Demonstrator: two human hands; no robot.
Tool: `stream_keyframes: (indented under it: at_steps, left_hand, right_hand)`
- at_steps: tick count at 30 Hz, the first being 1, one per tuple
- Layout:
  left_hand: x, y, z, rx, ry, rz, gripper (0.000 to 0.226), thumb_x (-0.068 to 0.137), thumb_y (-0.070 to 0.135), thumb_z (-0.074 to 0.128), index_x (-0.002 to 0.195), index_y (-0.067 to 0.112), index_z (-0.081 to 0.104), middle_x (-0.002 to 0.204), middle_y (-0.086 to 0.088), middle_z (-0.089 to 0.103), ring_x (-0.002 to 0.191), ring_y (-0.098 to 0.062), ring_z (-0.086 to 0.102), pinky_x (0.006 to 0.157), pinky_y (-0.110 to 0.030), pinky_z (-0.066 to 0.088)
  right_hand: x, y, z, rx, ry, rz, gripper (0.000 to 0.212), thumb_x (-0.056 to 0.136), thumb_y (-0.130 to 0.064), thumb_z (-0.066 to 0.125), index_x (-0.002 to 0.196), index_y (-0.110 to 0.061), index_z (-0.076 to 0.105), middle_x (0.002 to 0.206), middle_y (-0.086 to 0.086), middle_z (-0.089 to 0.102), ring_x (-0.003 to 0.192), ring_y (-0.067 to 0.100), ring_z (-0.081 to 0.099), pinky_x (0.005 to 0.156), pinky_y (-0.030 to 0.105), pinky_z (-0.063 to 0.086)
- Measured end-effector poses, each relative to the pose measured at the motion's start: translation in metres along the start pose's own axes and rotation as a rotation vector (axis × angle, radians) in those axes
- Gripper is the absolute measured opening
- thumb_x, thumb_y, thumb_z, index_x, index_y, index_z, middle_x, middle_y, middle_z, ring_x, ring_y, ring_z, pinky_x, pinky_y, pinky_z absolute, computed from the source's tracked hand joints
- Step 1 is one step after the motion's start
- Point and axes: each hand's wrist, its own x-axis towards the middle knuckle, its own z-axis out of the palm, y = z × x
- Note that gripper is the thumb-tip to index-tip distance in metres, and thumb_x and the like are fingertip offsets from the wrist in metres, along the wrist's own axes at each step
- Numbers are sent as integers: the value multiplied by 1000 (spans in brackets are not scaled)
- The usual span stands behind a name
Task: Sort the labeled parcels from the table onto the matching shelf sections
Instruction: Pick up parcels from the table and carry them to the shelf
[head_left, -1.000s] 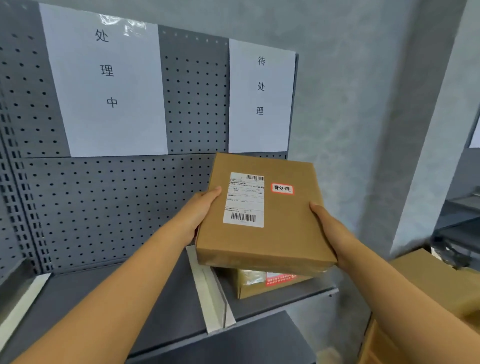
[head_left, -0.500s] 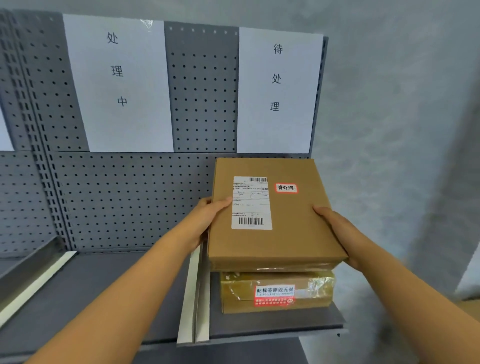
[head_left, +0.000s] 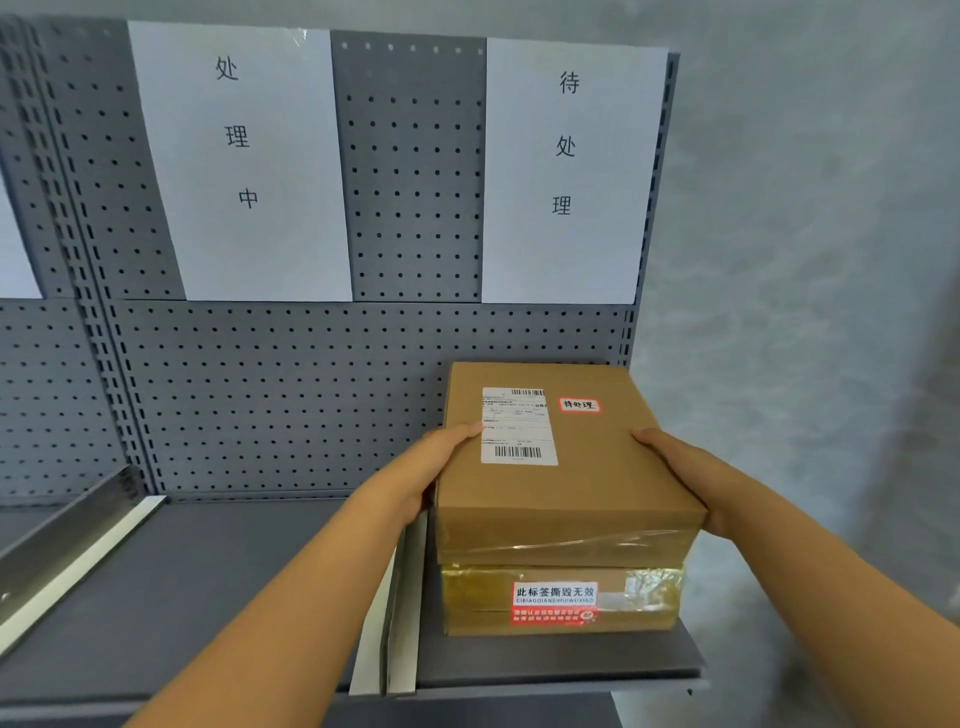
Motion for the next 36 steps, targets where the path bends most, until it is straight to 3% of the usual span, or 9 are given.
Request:
stream_keyframes:
  at_steps: [5, 12, 15, 17, 19, 22, 25, 28, 36]
  left_hand:
    - [7, -6, 5, -143, 43, -74, 33, 95, 41, 59, 117, 17, 66, 94, -7, 74, 83, -24, 69, 67, -32, 54]
    - [21, -16, 2, -115, 97, -109, 38, 93, 46, 61, 117, 18, 66, 109, -11, 72, 100, -30, 67, 95, -42, 52]
    - [22, -13, 1, -45, 113, -90, 40, 93, 49, 60, 117, 18, 65, 103, -8, 73, 94, -27, 68, 91, -39, 53]
    - [23, -9, 3, 108, 197, -4, 47, 94, 47, 59, 128, 14, 60, 107, -4, 70, 96, -24, 67, 89, -36, 52]
    - [20, -5, 4, 376, 399, 147, 54, 96, 42, 59, 141, 15, 49, 129, -6, 62, 115, -25, 60, 95, -36, 47]
    - [2, 2, -2, 561, 516, 295, 55, 97, 36, 57, 147, 19, 41, 144, -7, 51, 126, -25, 53, 97, -33, 44]
    - [-27, 7, -29, 700, 543, 356, 51, 99, 36, 54, 145, 20, 43, 140, -7, 54, 115, -24, 58, 96, -39, 50]
    - [-71, 8, -74, 1032, 649, 355, 48, 100, 38, 50, 144, 21, 43, 140, -6, 52, 121, -25, 54, 96, -41, 48]
    - [-227, -35, -225, 1497, 888, 76, 38, 99, 32, 44, 134, 15, 47, 122, -8, 60, 109, -30, 56, 86, -39, 45]
  right_hand:
    - [12, -2, 2, -49, 4, 50, 47, 96, -47, 58, 127, -12, 60, 111, 16, 71, 91, 33, 70, 71, 40, 57]
    - [27, -3, -2, -166, -6, 80, 47, 95, -50, 58, 122, -12, 61, 105, 15, 72, 83, 31, 70, 67, 38, 58]
    - [29, -5, -2, -272, 12, 49, 48, 95, -52, 56, 118, -9, 62, 104, 16, 72, 87, 33, 71, 76, 43, 59]
    - [29, -10, 1, -463, 65, -22, 50, 98, -50, 52, 120, -6, 63, 108, 17, 70, 93, 34, 69, 86, 45, 57]
    - [27, -19, 6, -782, 168, -147, 51, 100, -46, 49, 134, -8, 54, 122, 17, 65, 103, 33, 63, 90, 43, 51]
    - [22, -39, 25, -1161, 375, -462, 57, 94, -31, 56, 147, -20, 38, 139, 15, 52, 120, 37, 53, 98, 48, 45]
    - [13, -54, 79, -1051, 203, -729, 55, 94, -27, 59, 145, -14, 42, 136, 17, 53, 121, 36, 52, 97, 46, 46]
    - [-12, -54, 159, -967, -81, -916, 52, 97, -27, 57, 145, -15, 43, 139, 12, 53, 128, 31, 48, 103, 44, 44]
    - [-109, -34, 377, -1006, -497, -1209, 51, 100, -29, 51, 148, -18, 38, 141, 9, 50, 130, 29, 45, 108, 45, 39]
